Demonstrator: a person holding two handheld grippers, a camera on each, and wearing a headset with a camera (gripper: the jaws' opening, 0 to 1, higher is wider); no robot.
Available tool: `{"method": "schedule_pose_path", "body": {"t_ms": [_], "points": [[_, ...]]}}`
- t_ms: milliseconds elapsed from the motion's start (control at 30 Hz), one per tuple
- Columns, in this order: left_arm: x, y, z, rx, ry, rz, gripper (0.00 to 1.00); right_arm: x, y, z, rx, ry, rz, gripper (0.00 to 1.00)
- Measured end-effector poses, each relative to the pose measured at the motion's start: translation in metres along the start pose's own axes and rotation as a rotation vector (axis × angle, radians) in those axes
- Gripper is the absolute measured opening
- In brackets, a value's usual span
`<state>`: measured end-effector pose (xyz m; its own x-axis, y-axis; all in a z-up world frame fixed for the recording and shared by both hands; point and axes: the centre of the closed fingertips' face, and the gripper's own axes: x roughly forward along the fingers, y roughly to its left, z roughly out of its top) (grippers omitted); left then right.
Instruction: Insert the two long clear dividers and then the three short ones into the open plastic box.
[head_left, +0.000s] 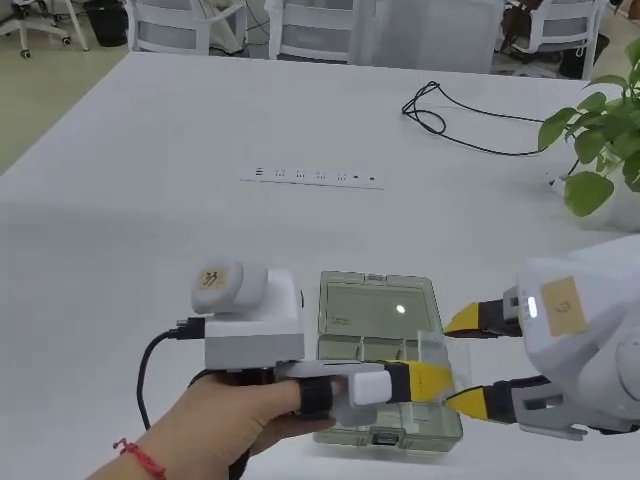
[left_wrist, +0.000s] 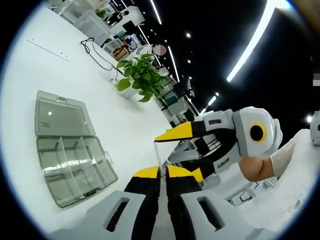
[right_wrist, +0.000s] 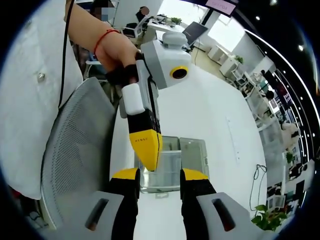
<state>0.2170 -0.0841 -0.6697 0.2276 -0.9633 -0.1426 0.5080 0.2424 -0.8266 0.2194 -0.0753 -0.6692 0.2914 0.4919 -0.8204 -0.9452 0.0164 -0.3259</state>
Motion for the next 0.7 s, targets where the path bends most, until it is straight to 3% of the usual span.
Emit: {"method": "schedule_pose_path", "body": {"t_ms": [267, 333, 433, 467, 567, 667, 700], "points": [[0.0, 0.002, 0.0, -0.009, -0.008, 0.01, 0.0, 0.0, 0.0, 0.0, -0.001, -0.002, -0.005, 0.33], [-0.002, 0.006, -0.001, 0.01, -0.004, 0.03, 0.0, 0.0, -0.002, 0.001, 0.002, -0.006, -0.008, 0.33], [-0.005, 0.004, 0.002, 0.015, -0.014, 0.019, 0.0, -0.003, -0.004, 0.002, 0.012, -0.019, -0.008, 0.35], [-0.006, 0.004, 0.002, 0.035, -0.014, 0.021, 0.0, -0.004, -0.006, 0.003, 0.022, -0.027, -0.008, 0.35], [-0.008, 0.004, -0.001, 0.183, 0.02, 0.022, 0.0, -0.009, -0.01, 0.004, 0.087, -0.075, 0.018, 0.35], [-0.01, 0.002, -0.01, 0.357, 0.083, 0.016, 0.0, -0.014, -0.012, 0.005, 0.14, -0.118, 0.07, 0.33], [-0.011, 0.001, -0.012, 0.389, 0.096, 0.012, 0.0, -0.016, -0.012, 0.005, 0.156, -0.13, 0.089, 0.32]]}}
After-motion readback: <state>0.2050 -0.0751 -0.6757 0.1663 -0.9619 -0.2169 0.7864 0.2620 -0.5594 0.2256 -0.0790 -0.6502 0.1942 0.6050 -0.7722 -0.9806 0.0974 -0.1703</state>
